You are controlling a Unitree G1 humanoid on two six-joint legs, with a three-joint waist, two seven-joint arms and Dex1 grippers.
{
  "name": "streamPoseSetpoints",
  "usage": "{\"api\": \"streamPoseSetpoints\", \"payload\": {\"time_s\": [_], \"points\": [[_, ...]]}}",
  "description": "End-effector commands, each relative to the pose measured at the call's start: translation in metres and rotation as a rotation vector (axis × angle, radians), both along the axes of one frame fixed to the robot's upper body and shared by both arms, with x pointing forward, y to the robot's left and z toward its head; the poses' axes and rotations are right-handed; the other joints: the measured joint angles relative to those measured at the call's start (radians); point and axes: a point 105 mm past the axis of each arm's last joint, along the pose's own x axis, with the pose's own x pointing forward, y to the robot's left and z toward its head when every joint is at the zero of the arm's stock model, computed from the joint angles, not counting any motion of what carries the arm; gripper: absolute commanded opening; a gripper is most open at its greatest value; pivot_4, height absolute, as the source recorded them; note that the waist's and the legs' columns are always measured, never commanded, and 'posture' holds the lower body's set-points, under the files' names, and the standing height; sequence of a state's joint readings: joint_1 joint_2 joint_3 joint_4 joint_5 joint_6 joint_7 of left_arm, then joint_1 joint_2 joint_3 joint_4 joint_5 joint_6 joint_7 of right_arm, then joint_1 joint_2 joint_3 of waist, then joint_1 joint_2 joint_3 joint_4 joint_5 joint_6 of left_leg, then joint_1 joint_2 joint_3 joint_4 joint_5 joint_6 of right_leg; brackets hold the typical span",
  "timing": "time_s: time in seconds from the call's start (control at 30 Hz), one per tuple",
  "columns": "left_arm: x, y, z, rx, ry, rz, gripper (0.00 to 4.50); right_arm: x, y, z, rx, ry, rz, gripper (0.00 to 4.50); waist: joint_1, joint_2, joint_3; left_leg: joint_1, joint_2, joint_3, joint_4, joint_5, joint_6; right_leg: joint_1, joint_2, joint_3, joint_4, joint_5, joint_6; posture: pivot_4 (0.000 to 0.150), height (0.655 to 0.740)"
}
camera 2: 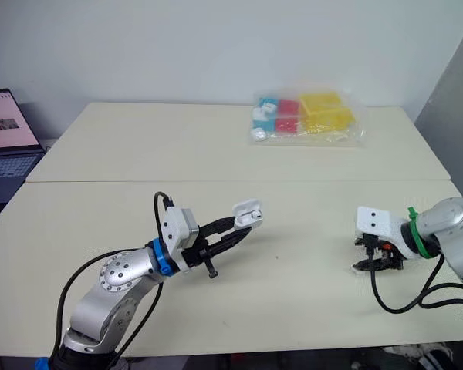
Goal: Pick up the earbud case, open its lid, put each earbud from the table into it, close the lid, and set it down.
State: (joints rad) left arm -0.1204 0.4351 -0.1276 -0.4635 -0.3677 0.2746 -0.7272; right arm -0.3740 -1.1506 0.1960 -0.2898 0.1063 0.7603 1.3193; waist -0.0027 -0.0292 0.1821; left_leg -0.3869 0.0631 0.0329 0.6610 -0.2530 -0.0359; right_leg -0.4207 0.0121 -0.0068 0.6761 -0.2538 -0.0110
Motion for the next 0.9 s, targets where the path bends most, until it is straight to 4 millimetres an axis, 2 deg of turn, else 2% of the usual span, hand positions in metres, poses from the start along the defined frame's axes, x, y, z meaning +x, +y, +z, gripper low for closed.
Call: {"api": "streamPoseSetpoints", "payload": {"time_s": [0.03, 0.17, 0.3, 0.77, 0.83, 0.9], "points": [[-0.003, -0.005, 0.007, -0.021, -0.045, -0.01, 0.78, 0.003, 0.0, -0.001, -0.031, 0.011, -0.072, 2.85, -0.001, 0.0, 0.0, 0.0, 0.0, 0.0, 0.0, 0.0, 0.0, 0.0, 0.0, 0.0, 0.0, 0.0, 0.0, 0.15, 0.74], [-0.003, -0.008, 0.006, -0.027, -0.044, -0.011, 0.78, 0.004, 0.001, -0.007, -0.057, 0.045, -0.082, 2.85, -0.001, 0.0, 0.0, 0.0, 0.0, 0.0, 0.0, 0.0, 0.0, -0.001, 0.0, 0.0, 0.0, 0.0, 0.0, 0.15, 0.74], [-0.002, -0.01, 0.005, -0.041, -0.05, 0.003, 0.78, 0.014, -0.002, -0.02, -0.119, 0.018, -0.073, 2.85, -0.002, 0.0, 0.0, -0.002, 0.0, 0.0, 0.0, 0.0, 0.0, -0.001, 0.0, -0.001, 0.0, -0.001, -0.001, 0.15, 0.74], [-0.002, -0.011, 0.005, -0.049, -0.05, 0.015, 0.78, 0.01, 0.002, -0.026, -0.132, 0.066, -0.037, 2.85, -0.002, 0.0, 0.0, -0.002, 0.0, -0.001, 0.0, 0.0, 0.0, -0.001, 0.001, -0.001, 0.0, -0.001, -0.001, 0.15, 0.74], [-0.002, -0.012, 0.005, -0.05, -0.051, 0.014, 0.78, 0.009, 0.003, -0.027, -0.136, 0.061, -0.023, 2.5, -0.002, 0.0, 0.0, -0.002, 0.0, -0.001, 0.0, 0.0, 0.0, -0.001, 0.001, -0.001, 0.0, -0.001, -0.001, 0.15, 0.74], [-0.002, -0.012, 0.005, -0.051, -0.051, 0.013, 0.78, 0.007, 0.004, -0.027, -0.14, 0.06, -0.008, 1.94, -0.002, 0.0, 0.0, -0.002, 0.0, -0.001, 0.0, 0.0, 0.0, -0.001, 0.001, -0.001, 0.0, -0.001, -0.001, 0.15, 0.74]]}}
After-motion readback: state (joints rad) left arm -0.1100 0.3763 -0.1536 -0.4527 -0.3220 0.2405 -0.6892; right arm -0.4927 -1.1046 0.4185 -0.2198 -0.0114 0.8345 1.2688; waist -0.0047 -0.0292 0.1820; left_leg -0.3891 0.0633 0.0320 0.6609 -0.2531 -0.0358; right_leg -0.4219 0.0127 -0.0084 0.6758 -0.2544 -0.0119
